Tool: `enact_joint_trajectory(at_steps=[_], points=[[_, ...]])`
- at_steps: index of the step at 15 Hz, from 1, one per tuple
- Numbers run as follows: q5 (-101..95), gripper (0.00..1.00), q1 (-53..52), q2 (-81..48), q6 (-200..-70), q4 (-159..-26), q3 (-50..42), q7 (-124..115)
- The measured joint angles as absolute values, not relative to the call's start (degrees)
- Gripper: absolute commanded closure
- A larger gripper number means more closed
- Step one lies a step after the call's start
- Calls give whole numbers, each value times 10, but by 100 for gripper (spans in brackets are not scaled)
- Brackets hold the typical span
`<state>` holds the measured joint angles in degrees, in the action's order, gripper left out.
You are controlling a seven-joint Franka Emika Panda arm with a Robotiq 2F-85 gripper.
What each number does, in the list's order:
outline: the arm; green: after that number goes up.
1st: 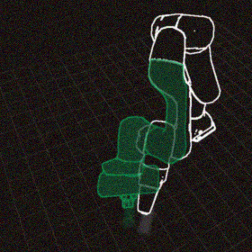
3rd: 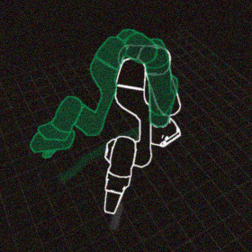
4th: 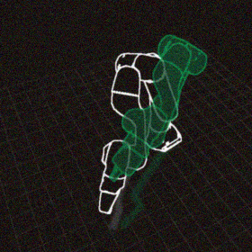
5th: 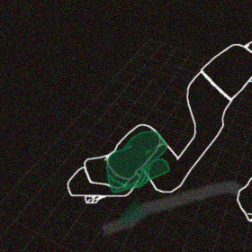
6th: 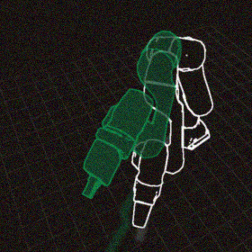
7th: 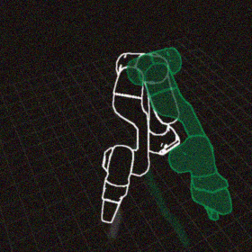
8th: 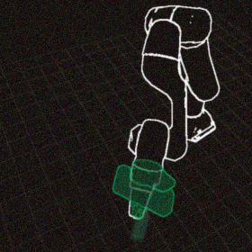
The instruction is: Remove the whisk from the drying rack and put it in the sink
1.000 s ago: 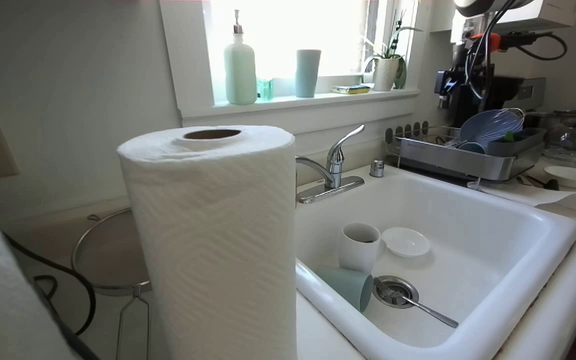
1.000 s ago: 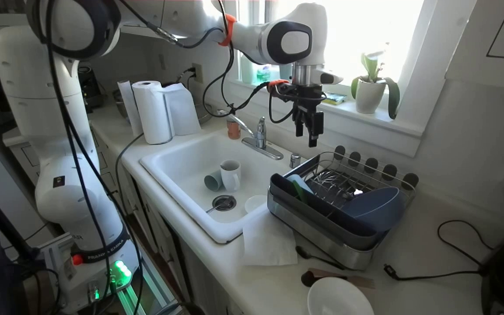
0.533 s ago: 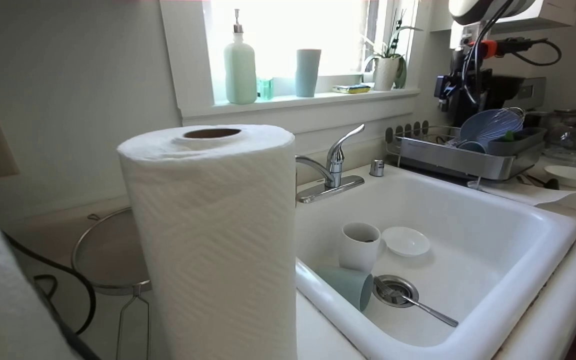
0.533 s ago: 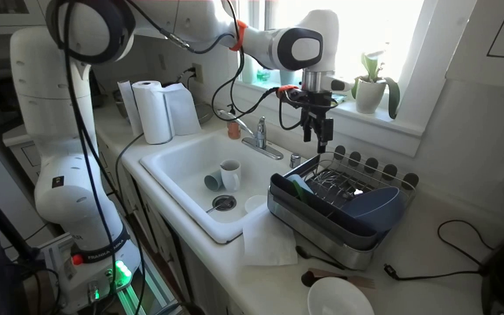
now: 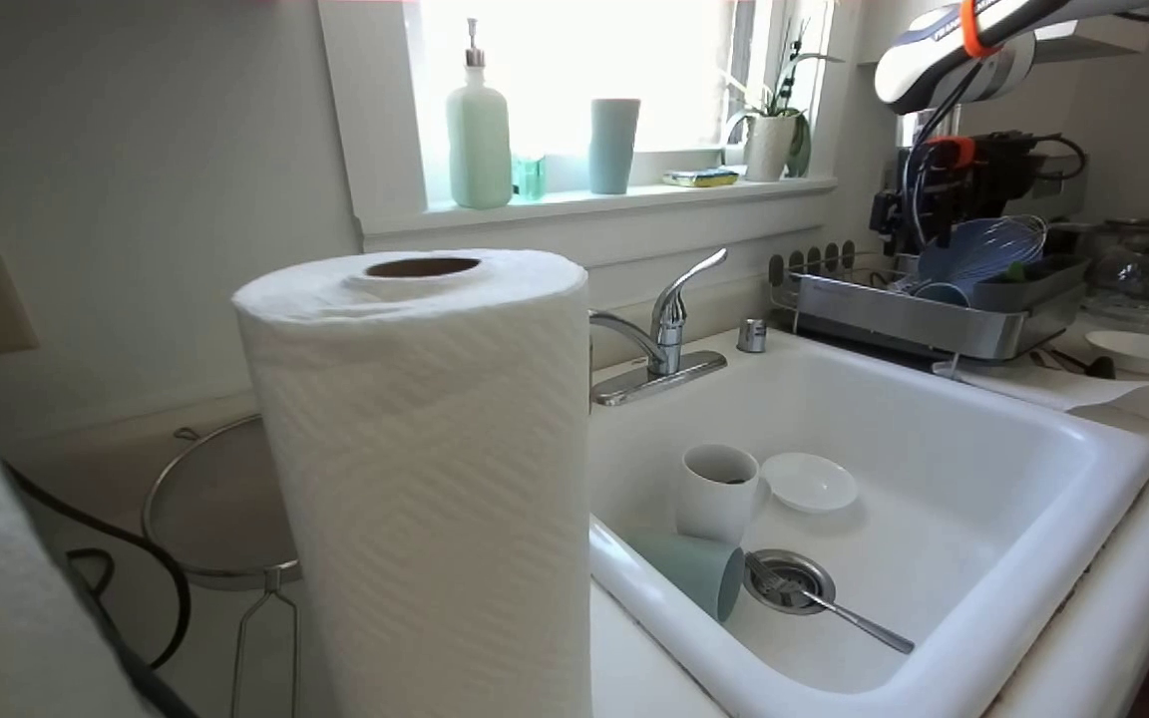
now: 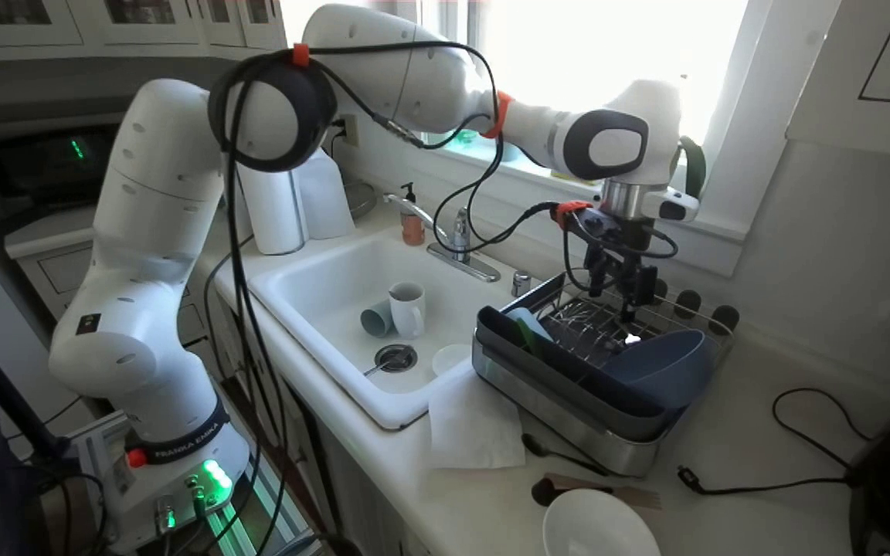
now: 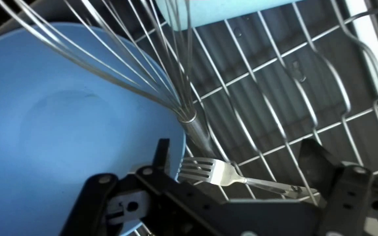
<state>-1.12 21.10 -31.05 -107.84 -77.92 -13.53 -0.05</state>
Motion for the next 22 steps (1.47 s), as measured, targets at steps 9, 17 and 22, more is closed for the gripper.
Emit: enact_joint_trajectory(at_steps=[9,17,22], points=[[-10,7,234,-415,-965,-645,-133,2],[-10,27,244,-466,-906,-569,-132,9],[-10,32,250,-491,-878,-534,-132,15]])
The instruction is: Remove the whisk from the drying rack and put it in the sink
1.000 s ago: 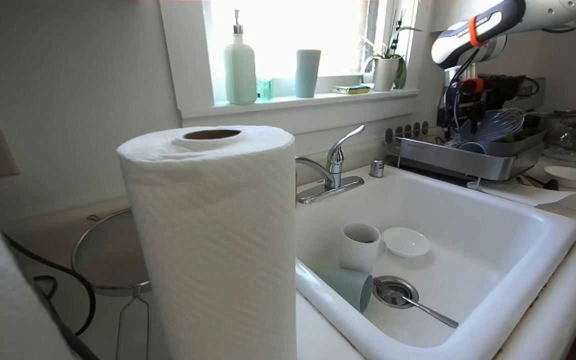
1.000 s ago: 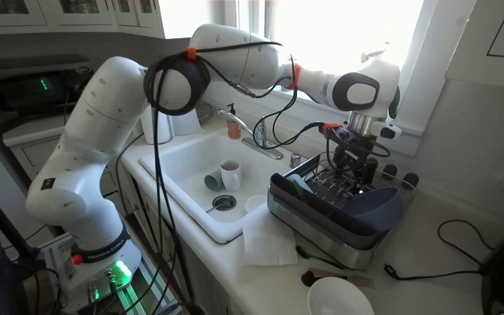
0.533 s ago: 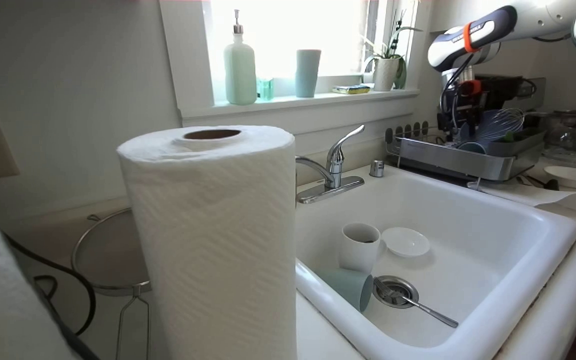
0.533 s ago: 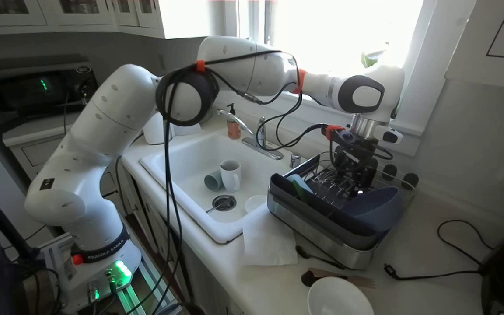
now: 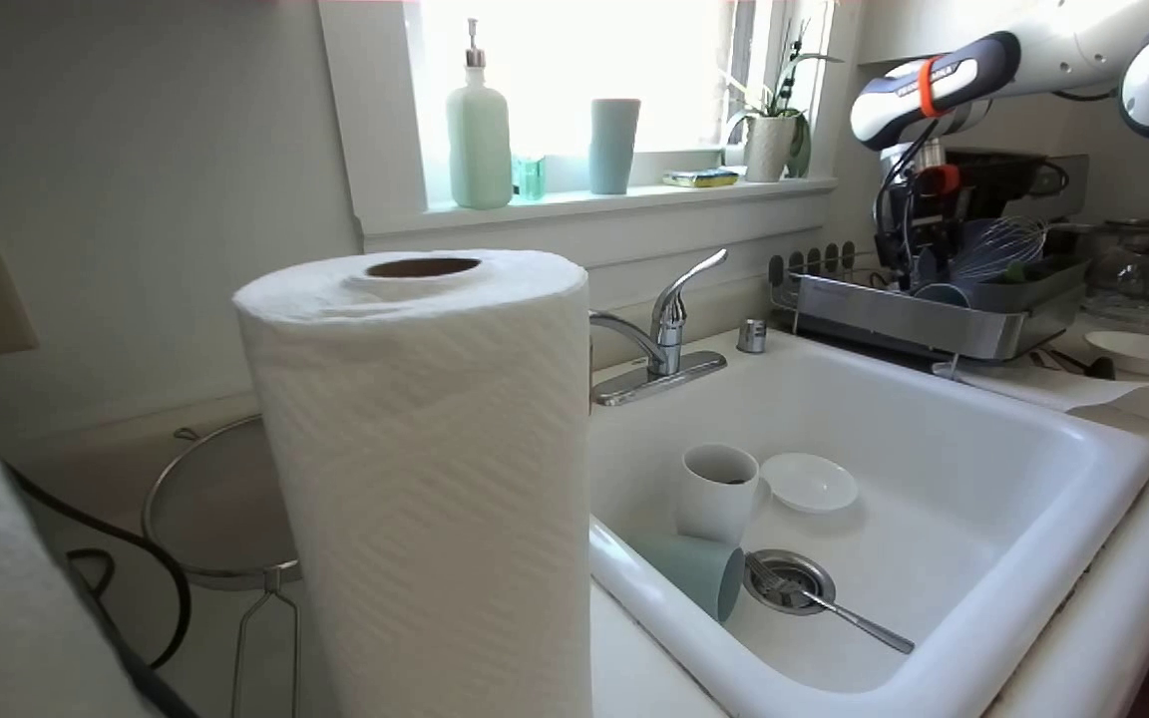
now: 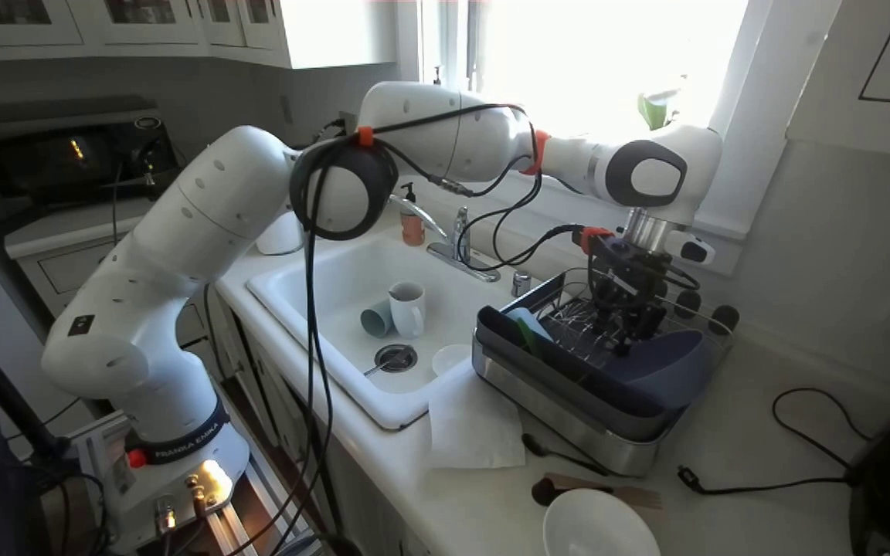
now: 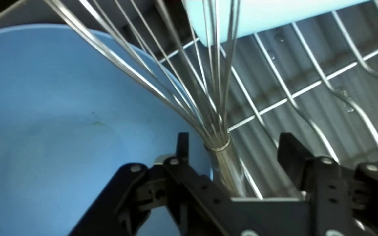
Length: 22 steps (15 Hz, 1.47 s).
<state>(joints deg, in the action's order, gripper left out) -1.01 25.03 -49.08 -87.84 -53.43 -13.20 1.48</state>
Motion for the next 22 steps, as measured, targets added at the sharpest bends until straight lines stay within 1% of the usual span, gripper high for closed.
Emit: enact_joint_trajectory(at_steps=[2,5,6,8,10,12,22], points=[[-10,39,251,-496,-874,-529,-132,16],[-10,61,251,-502,-871,-522,-132,18],[-10,72,251,-504,-870,-521,-132,19],[-10,87,251,-505,-869,-518,-132,21],[-10,98,252,-505,-868,-515,-132,21],[-10,94,252,-505,-867,-512,-132,22],[-7,94,251,-504,-808,-474,-129,24]])
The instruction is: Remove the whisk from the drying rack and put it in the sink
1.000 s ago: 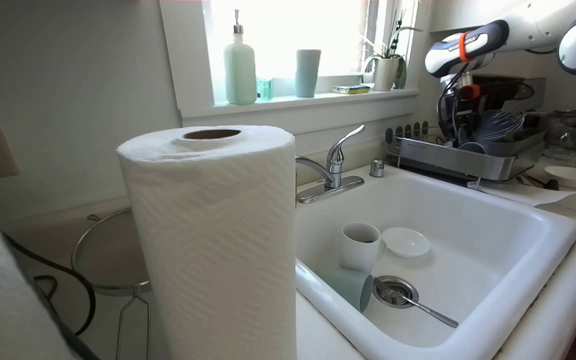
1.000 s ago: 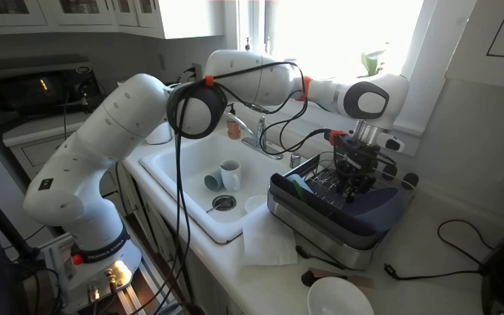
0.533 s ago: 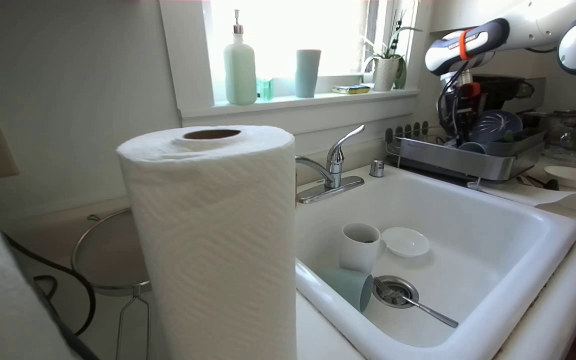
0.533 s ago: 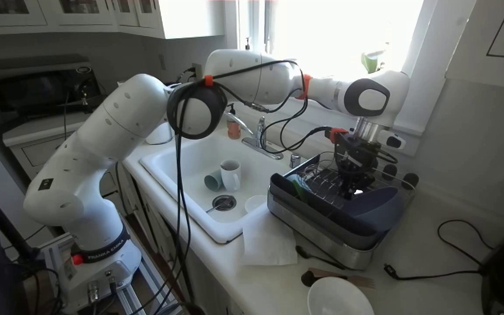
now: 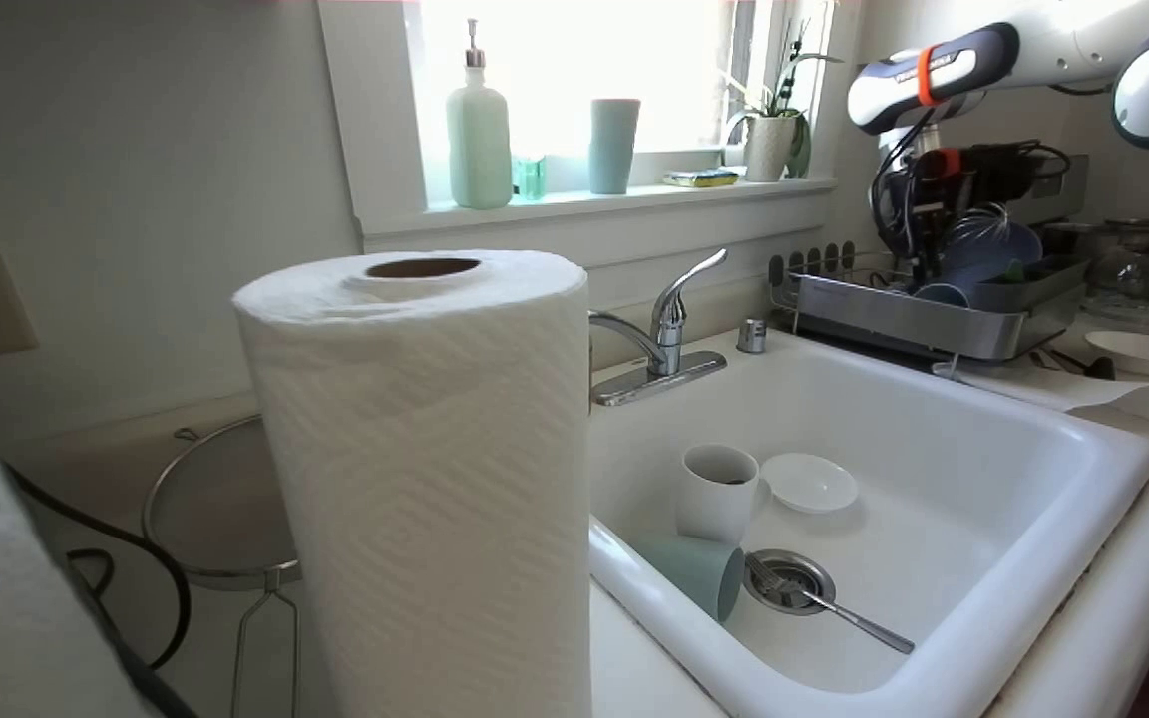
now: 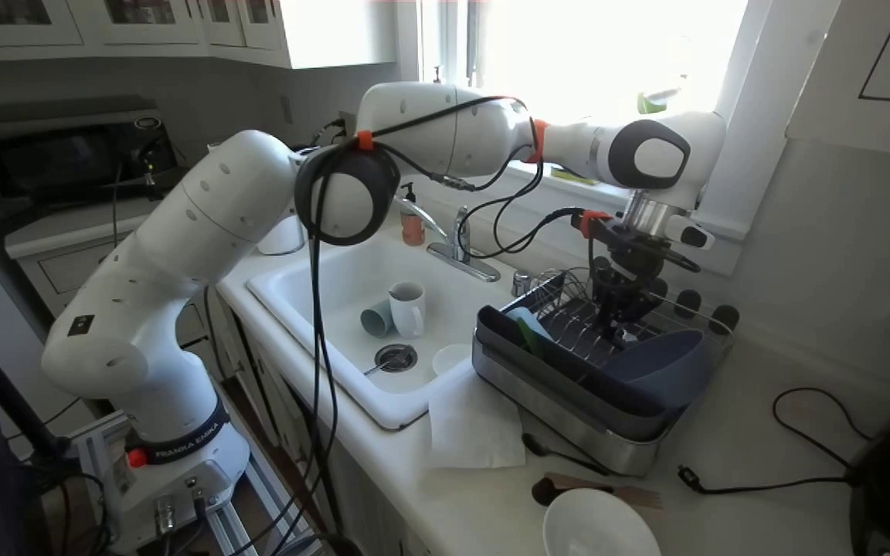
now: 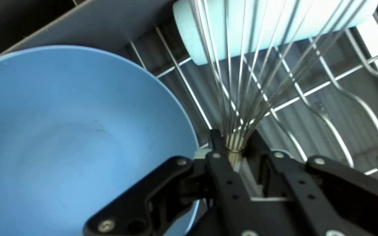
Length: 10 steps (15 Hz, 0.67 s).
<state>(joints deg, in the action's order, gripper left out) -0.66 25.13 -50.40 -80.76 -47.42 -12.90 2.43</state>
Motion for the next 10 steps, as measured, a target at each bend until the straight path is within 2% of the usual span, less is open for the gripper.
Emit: enact_joint_trajectory(at_steps=[10], points=[[21,94,236,-471,-774,-440,-112,-20]])
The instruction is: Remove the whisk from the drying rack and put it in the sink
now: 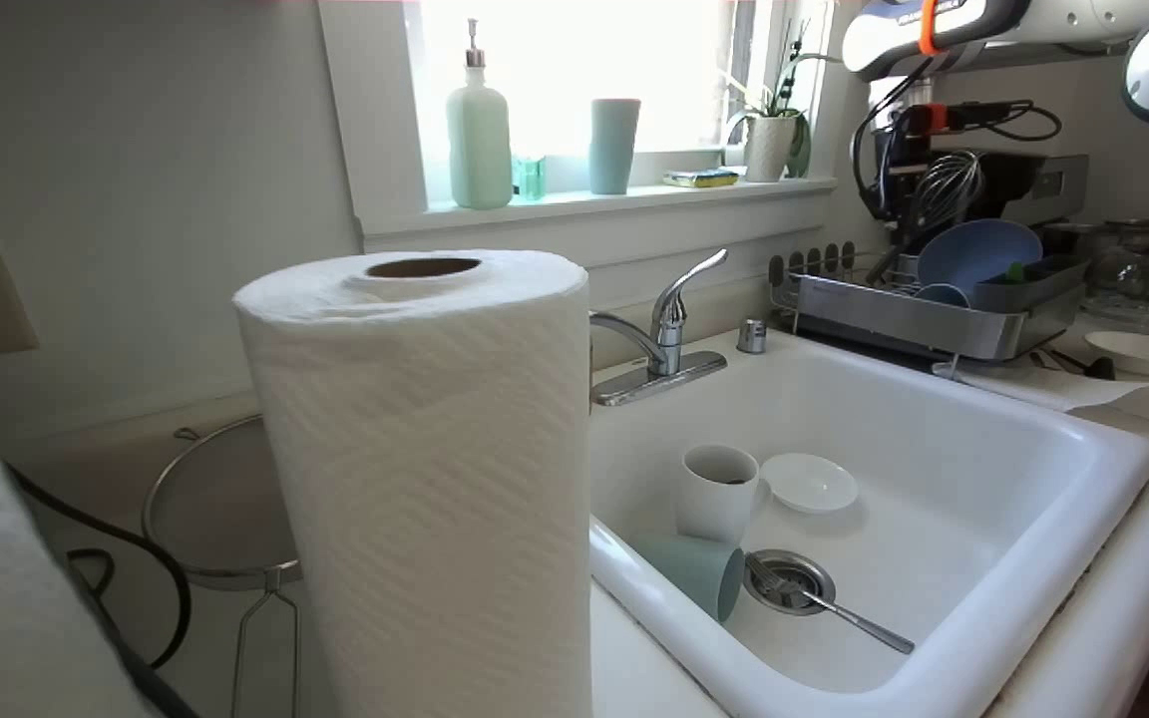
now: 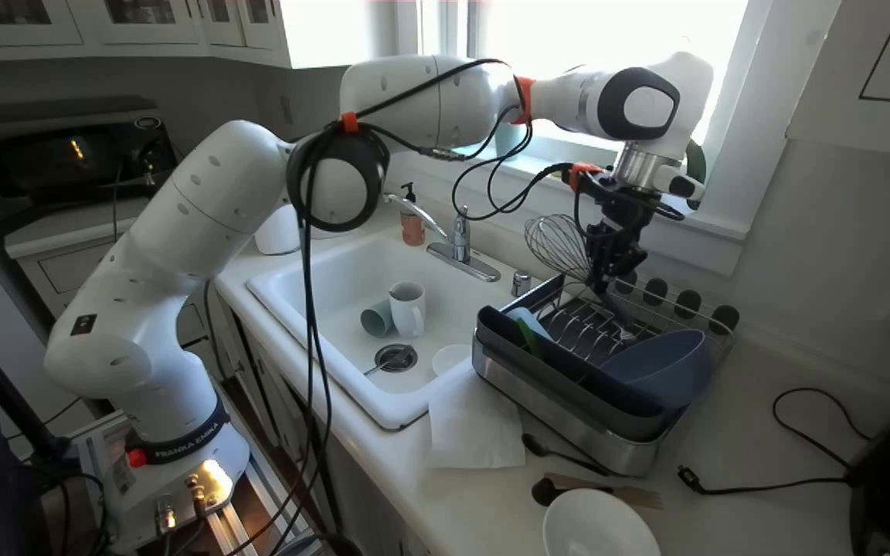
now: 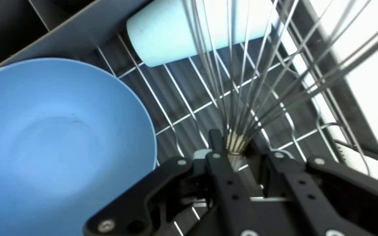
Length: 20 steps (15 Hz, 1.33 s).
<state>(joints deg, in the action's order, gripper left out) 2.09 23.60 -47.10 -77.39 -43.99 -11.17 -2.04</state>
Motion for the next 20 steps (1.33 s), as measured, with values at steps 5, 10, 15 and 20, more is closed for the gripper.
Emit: enact_joint_trajectory(at_steps=[5,10,15,20], points=[[29,94,219,-448,-772,-440,-103,-57],[30,94,193,-409,-768,-448,-101,-73],[21,94,142,-341,-767,-506,-100,-73],[-12,94,76,-267,-785,-625,-101,-130]])
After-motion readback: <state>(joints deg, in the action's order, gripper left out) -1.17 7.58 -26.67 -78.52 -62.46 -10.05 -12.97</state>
